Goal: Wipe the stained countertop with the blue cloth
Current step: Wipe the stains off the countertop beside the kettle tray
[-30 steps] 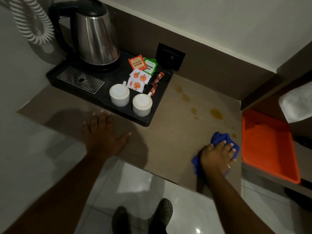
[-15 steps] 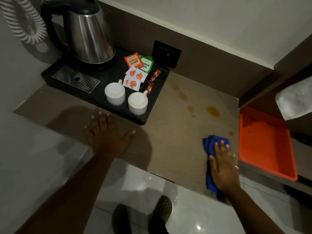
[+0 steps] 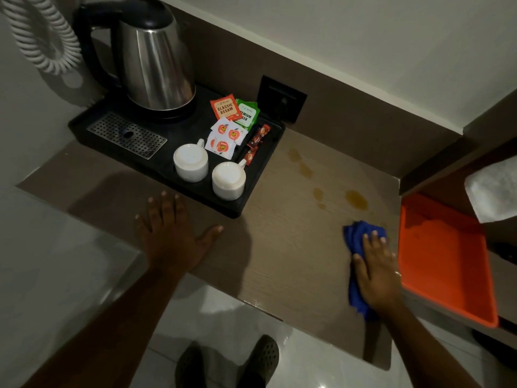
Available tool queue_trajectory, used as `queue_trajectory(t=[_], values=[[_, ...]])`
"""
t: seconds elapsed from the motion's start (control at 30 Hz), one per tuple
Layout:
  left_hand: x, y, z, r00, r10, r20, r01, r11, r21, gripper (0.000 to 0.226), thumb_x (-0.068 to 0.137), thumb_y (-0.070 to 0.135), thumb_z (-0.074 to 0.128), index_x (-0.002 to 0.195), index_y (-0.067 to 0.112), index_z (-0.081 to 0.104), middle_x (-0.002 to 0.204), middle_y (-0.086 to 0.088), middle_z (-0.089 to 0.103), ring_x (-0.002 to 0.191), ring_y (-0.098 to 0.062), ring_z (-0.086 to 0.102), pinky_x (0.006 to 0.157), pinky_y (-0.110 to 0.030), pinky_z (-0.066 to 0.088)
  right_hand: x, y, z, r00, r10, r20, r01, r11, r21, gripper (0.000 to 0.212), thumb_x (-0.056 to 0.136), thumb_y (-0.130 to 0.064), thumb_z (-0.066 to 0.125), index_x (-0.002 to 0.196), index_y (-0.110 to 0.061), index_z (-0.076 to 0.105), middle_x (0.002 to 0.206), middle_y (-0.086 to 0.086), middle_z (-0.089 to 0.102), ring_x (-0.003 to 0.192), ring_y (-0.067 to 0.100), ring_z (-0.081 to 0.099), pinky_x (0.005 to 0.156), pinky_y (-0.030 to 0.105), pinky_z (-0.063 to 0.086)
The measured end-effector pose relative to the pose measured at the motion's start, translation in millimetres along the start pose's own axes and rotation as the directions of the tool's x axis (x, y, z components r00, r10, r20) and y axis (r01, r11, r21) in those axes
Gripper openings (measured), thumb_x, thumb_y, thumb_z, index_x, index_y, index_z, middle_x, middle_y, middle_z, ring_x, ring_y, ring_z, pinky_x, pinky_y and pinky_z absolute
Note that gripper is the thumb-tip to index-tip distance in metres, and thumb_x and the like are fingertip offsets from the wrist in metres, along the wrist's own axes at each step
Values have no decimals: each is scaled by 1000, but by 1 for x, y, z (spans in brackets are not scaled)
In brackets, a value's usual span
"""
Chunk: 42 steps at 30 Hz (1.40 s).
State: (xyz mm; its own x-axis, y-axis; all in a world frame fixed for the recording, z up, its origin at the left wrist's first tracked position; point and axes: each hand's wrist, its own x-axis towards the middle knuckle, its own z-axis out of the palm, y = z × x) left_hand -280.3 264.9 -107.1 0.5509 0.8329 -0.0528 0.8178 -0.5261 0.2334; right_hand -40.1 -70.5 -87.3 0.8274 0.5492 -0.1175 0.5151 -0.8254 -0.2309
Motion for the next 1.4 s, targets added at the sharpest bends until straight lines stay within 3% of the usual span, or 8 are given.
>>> queue_trajectory(t=[0.17,0.4,0.57,0.7,0.83,0.97,1.27,1.4], values=[[-3,4,-5,1000,5,-20,-5,1000,-5,116,70,88,32,151,5,24,160,-23,20,148,-44,12,114,-68,11,72,-48,-6,880,471,-61,-466,881,80,61,100,-37,27,150,-5,12,160,18,6,147,35,2,118,52,4],[-3,6,-8,1000,-5,-3,5,1000,14,115,71,87,35,151,6,24,161,-23,18,148,-44,11,114,-67,10,44,-48,5,987,-159,32,159,987,-7,58,99,-45,21,149,-19,8,159,0,3,147,18,-2,119,39,-1],[-1,5,-7,1000,1,-6,-1,999,38,114,71,88,35,150,6,28,160,-22,23,147,-43,15,113,-67,13,60,-9,-1,995,86,-51,-86,996,-4,57,100,-39,25,150,-13,16,160,11,11,148,27,5,119,45,3],[2,3,-2,1000,-21,1,21,998,53,115,70,91,29,151,9,26,160,-21,23,147,-43,14,114,-66,13,123,-56,-7,868,485,-106,-483,875,39,61,99,-35,26,149,-3,16,159,19,10,146,36,8,118,52,7],[4,2,-1,999,-43,17,42,998,52,118,69,94,21,153,12,19,163,-18,17,149,-40,9,115,-65,9,142,-124,13,994,93,-52,-93,996,17,60,99,-38,23,150,-6,13,160,15,9,148,30,5,118,47,3],[4,3,-2,998,-52,34,50,998,49,119,68,95,22,154,13,16,164,-17,13,150,-39,7,116,-63,6,96,-90,13,961,-273,32,274,961,-42,59,98,-44,22,150,-16,16,159,4,14,147,20,7,117,40,3],[7,0,3,997,-66,49,63,996,61,120,66,98,23,153,15,18,163,-15,17,149,-38,10,116,-65,11,179,-49,-15,900,424,-95,-427,904,-13,63,97,-38,25,149,-4,14,160,19,10,147,35,6,118,53,7],[7,1,3,995,-82,51,78,994,72,121,64,99,19,154,17,15,164,-13,13,150,-37,8,117,-63,10,186,-113,5,984,174,-28,-174,985,2,62,98,-37,23,150,-6,9,161,15,4,148,31,1,118,49,-1]])
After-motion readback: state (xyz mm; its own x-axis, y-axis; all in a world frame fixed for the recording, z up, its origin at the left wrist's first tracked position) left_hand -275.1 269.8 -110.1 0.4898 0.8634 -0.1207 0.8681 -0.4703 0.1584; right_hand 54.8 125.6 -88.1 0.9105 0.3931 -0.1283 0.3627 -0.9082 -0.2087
